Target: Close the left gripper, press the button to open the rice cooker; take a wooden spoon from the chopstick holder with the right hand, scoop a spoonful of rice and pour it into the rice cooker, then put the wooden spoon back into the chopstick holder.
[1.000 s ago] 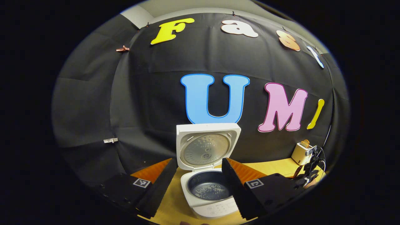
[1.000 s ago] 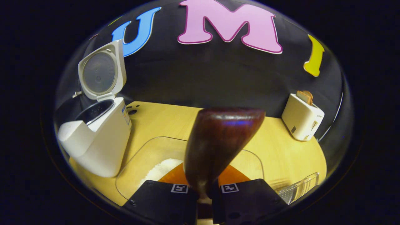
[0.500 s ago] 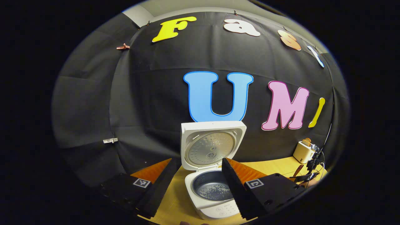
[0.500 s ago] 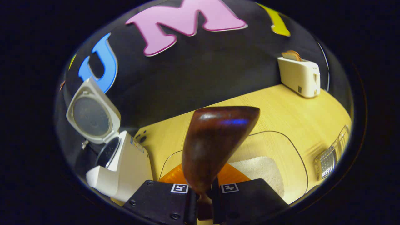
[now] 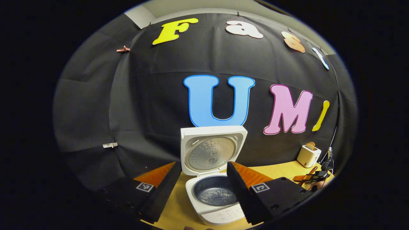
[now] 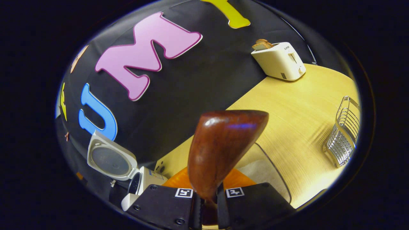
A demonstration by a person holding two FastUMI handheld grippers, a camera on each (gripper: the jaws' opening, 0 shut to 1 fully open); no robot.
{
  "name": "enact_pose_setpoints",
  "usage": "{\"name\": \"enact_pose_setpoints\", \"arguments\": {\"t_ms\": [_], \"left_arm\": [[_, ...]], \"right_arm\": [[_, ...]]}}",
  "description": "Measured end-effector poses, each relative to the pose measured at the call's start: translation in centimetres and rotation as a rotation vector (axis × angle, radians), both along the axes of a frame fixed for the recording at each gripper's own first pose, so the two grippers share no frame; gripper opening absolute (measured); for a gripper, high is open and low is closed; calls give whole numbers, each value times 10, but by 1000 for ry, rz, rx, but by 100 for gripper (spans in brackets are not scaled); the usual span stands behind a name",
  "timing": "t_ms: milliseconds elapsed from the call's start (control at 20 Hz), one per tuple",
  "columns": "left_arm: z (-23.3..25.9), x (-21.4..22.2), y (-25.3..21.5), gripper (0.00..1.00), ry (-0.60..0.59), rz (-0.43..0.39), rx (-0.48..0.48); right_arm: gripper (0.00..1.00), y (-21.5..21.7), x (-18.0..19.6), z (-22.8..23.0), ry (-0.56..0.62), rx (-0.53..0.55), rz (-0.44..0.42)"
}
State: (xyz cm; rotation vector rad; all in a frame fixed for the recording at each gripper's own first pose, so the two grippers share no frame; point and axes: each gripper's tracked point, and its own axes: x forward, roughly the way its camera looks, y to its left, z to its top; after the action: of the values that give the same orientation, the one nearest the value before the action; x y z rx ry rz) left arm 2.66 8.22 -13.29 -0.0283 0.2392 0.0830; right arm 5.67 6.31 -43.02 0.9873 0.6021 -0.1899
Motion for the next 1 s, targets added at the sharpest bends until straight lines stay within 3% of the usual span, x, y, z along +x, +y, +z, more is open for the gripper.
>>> {"name": "enact_pose_setpoints", "arguments": {"t_ms": [200, 500, 1000], "left_arm": [[4, -1, -7, 94, -12, -12, -5], [3, -2, -7, 94, -25, -23, -45], [-16, -16, 40, 94, -28, 34, -84]], "right_arm": [[22, -21, 6, 18, -34, 98, -99], [23, -11, 26, 58, -92, 93, -57], [22, 99, 103, 157, -220, 257, 0]]}}
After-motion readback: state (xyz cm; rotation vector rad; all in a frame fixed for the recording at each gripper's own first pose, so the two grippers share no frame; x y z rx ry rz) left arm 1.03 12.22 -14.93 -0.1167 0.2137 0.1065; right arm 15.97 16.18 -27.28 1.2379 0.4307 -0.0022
